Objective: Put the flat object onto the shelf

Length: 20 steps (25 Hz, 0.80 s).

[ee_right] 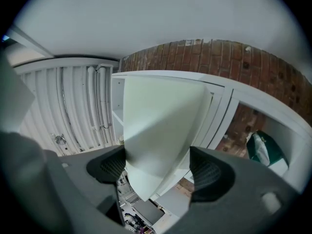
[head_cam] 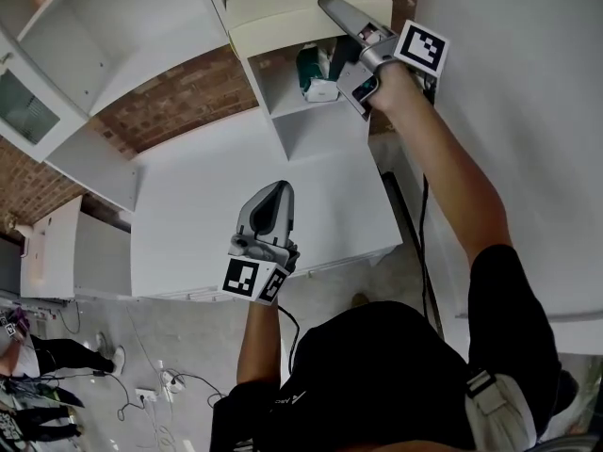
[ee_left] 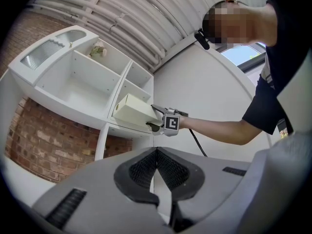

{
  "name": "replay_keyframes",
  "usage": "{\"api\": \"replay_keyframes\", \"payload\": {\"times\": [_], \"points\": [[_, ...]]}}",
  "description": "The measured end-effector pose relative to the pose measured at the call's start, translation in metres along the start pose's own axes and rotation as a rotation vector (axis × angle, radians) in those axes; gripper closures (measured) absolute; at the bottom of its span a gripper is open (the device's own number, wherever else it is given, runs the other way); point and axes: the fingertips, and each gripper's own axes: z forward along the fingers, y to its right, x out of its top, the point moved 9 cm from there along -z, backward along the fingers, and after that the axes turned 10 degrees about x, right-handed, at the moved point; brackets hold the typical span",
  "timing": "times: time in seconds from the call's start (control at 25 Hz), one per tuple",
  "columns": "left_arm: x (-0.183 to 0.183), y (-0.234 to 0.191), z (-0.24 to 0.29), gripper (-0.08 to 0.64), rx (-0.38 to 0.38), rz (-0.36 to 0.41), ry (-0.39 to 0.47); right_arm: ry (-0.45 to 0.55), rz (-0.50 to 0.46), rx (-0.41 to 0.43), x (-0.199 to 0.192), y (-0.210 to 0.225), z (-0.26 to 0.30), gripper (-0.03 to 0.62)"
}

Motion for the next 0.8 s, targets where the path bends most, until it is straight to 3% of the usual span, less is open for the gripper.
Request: {"api": "replay_keyframes", "payload": {"times": [0.2, 0.8], "points": [[-0.009, 0.003, 0.015, 0.561, 0.031, -0.004, -0.001, -0.016, 0.036, 0.002, 0.007, 0.017, 0.013, 0.199], [-0.006, -0.019, 0.028, 0.561, -0.017, -0.006, 0.008, 0.043, 0.066, -0.028, 0.01, 0.039, 0.034, 0.199]]}}
